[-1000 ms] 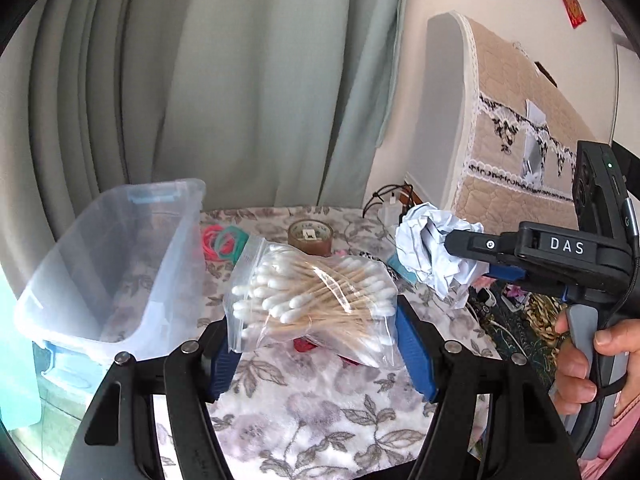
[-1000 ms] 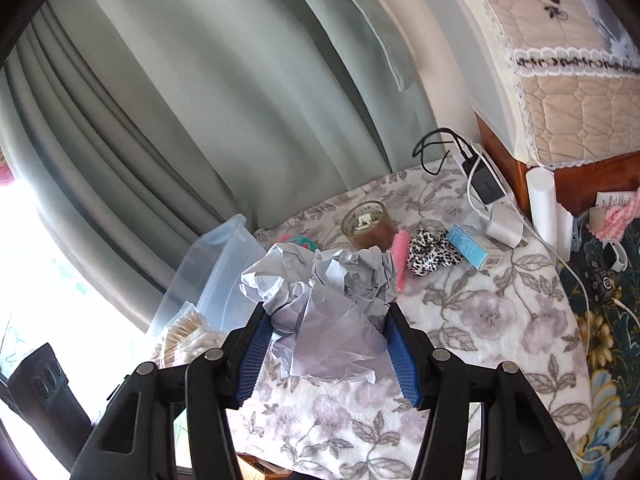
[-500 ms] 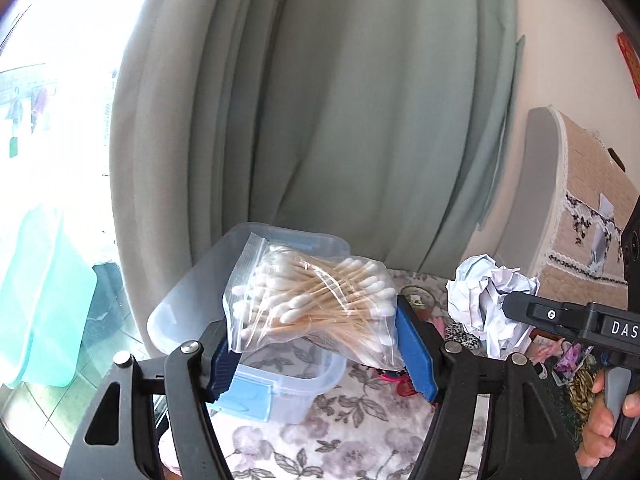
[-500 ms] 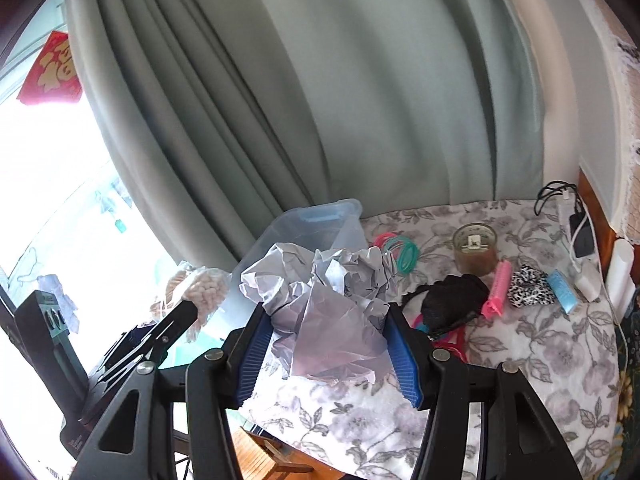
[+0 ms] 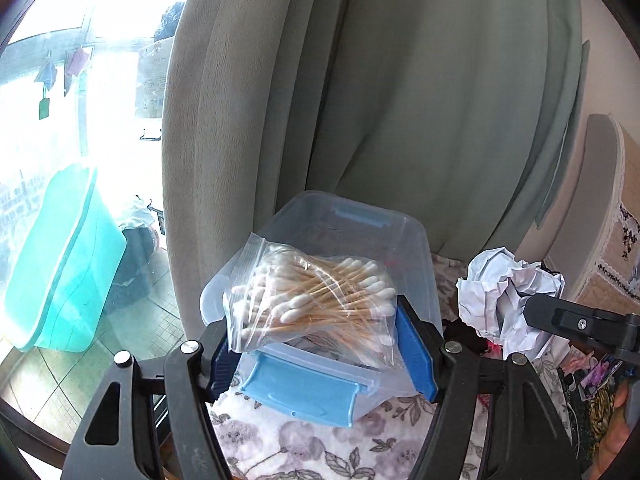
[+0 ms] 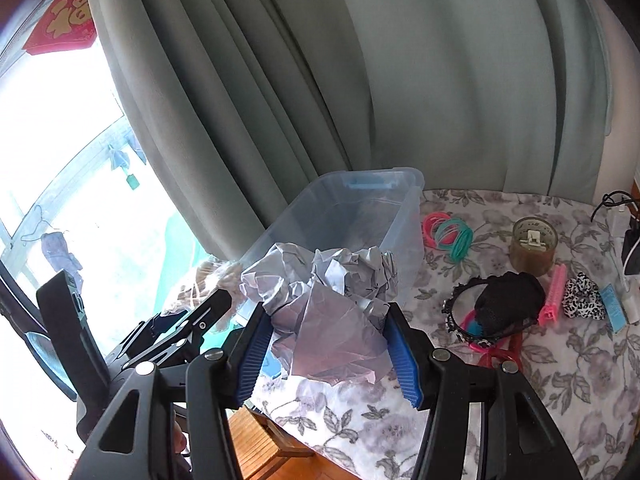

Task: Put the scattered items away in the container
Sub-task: 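Lift the swab bag with the left gripper while the right gripper carries the paper toward the box, then open both grippers over the clear box, dropping swab bag and paper inside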

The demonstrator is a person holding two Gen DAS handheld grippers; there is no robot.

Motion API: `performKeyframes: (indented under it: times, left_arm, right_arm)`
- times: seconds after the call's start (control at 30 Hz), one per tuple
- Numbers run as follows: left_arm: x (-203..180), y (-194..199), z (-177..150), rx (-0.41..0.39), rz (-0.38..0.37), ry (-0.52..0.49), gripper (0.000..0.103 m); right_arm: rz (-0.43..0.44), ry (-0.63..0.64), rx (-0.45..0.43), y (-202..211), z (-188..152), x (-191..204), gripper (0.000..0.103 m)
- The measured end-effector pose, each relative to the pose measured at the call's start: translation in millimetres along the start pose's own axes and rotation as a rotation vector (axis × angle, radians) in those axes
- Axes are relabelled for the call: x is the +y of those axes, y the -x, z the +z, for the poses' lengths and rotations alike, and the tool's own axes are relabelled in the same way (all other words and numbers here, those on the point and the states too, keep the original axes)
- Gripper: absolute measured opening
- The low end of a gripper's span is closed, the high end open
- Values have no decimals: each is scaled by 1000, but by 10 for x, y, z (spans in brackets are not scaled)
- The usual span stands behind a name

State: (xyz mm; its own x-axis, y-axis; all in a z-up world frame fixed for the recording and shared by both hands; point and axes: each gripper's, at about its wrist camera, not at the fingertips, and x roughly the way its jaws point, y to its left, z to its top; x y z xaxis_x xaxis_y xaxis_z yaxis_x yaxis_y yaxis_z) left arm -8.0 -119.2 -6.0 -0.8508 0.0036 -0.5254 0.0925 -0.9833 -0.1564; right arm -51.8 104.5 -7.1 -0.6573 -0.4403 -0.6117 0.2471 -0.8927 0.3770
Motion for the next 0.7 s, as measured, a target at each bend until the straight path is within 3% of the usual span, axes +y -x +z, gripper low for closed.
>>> performKeyframes:
  times: [0.7]
  left_arm:
    - [422, -414, -85, 116, 70, -29, 71]
  right_arm:
    - [32, 37, 63, -846, 315, 121, 60]
